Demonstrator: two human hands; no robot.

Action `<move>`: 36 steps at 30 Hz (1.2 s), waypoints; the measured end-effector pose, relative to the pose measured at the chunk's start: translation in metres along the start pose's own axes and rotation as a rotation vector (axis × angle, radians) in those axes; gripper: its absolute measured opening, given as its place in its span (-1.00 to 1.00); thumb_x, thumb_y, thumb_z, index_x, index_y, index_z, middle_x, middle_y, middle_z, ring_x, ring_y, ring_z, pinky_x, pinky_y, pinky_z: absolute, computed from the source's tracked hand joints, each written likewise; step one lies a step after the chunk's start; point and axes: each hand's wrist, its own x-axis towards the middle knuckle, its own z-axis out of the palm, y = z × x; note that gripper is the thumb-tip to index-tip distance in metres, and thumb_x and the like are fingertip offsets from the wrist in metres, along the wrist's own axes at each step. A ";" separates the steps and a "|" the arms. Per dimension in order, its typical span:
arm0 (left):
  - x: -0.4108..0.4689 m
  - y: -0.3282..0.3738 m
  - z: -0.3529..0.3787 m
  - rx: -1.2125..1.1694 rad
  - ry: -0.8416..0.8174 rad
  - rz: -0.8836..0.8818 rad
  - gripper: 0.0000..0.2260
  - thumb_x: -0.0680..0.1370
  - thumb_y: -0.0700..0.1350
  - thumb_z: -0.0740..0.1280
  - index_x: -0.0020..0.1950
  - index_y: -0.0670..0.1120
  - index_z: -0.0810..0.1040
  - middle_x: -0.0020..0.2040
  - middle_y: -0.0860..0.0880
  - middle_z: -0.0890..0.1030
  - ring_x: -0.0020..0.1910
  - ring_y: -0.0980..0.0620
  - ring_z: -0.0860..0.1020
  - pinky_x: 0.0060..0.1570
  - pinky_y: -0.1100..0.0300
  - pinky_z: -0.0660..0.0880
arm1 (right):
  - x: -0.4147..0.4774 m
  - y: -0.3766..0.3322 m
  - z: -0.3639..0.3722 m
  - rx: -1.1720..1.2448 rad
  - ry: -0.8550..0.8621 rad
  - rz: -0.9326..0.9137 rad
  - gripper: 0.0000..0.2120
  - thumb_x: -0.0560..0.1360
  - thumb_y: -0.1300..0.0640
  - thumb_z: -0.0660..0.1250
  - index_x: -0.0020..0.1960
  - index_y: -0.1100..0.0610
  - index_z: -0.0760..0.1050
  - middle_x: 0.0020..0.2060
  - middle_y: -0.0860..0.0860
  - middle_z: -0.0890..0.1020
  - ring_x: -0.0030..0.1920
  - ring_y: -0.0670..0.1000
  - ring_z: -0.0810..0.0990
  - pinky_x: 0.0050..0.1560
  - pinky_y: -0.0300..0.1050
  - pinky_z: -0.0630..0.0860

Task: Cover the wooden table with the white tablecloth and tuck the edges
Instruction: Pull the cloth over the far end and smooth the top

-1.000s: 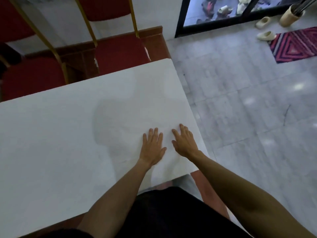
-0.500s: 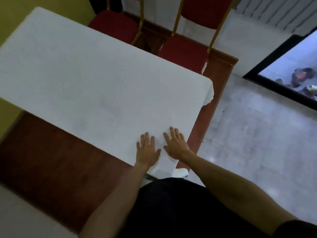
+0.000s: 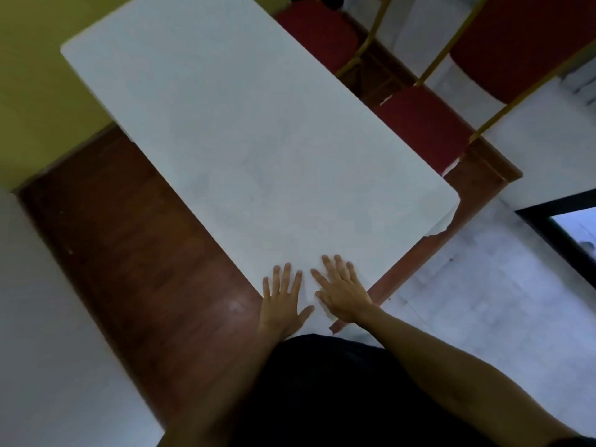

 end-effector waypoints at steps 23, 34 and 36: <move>0.286 0.303 -0.088 0.252 0.234 0.483 -0.26 0.61 0.29 0.11 0.62 -0.18 0.15 0.63 -0.27 0.05 0.61 -0.32 -0.04 0.54 -0.27 0.04 | 0.002 0.404 -0.035 0.456 0.640 0.221 -0.46 0.62 0.15 0.19 0.58 0.24 0.26 0.56 0.17 0.32 0.60 0.17 0.21 0.60 0.19 0.15; 0.364 0.366 -0.091 0.373 0.389 0.577 -0.45 0.54 0.04 0.23 0.48 -0.17 0.40 0.52 -0.16 0.37 0.57 -0.20 0.21 0.54 -0.27 0.03 | 0.052 0.436 0.014 0.578 0.769 0.211 -0.77 0.54 0.28 0.33 0.19 0.25 0.57 -0.05 0.16 0.69 -0.16 0.17 0.67 -0.16 0.09 0.64; 0.366 0.367 -0.092 0.389 0.403 0.584 -0.45 0.53 0.03 0.23 0.49 -0.18 0.38 0.53 -0.16 0.37 0.57 -0.19 0.21 0.55 -0.25 0.02 | 0.057 0.439 0.023 0.543 0.842 0.152 -0.75 0.51 0.32 0.37 0.18 0.26 0.59 -0.05 0.16 0.71 -0.15 0.12 0.67 -0.16 -0.07 0.62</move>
